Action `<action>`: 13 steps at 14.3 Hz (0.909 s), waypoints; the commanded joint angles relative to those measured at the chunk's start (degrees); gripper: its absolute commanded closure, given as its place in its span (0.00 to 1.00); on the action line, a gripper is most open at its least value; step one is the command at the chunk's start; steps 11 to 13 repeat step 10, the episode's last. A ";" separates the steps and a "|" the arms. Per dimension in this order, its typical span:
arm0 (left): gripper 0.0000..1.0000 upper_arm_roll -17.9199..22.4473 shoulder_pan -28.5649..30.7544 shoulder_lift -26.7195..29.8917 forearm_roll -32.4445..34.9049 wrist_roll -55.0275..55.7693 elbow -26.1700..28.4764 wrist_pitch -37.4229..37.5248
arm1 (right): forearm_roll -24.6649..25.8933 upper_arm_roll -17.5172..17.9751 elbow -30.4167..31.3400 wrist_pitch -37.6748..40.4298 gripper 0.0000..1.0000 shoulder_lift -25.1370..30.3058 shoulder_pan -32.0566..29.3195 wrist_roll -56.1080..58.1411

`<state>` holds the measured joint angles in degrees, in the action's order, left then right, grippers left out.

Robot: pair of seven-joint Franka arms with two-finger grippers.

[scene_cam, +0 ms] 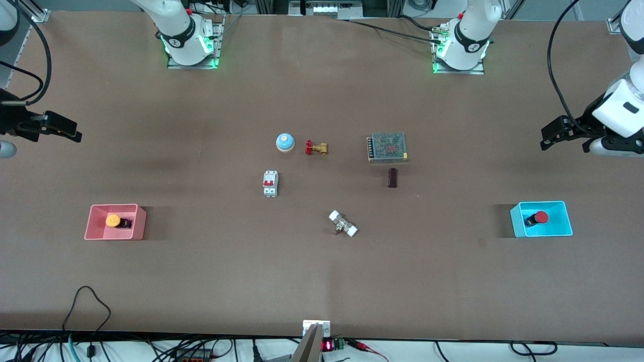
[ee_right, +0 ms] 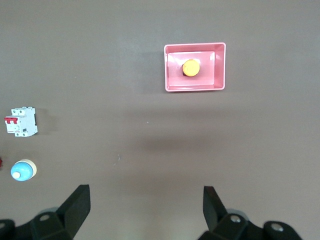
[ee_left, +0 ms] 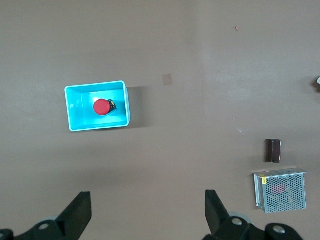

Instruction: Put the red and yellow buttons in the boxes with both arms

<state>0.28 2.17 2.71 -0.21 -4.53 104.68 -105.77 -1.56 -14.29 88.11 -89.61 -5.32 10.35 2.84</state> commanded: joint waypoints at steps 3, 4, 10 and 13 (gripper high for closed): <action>0.00 1.39 -1.12 -0.07 -0.14 0.31 -1.14 0.48 | 1.03 0.49 2.15 1.90 0.00 3.65 0.29 -1.09; 0.00 1.39 -1.12 -0.94 -0.23 0.31 -1.75 0.48 | 0.95 0.49 2.15 1.90 0.00 3.65 0.20 -0.91; 0.00 1.48 -1.12 -2.70 -0.76 0.40 -2.98 -2.51 | 0.95 0.31 2.06 2.16 0.00 3.74 0.20 0.15; 0.00 1.48 -1.12 -2.70 -0.76 0.40 -2.98 -2.51 | 0.95 0.31 2.06 2.16 0.00 3.74 0.20 0.15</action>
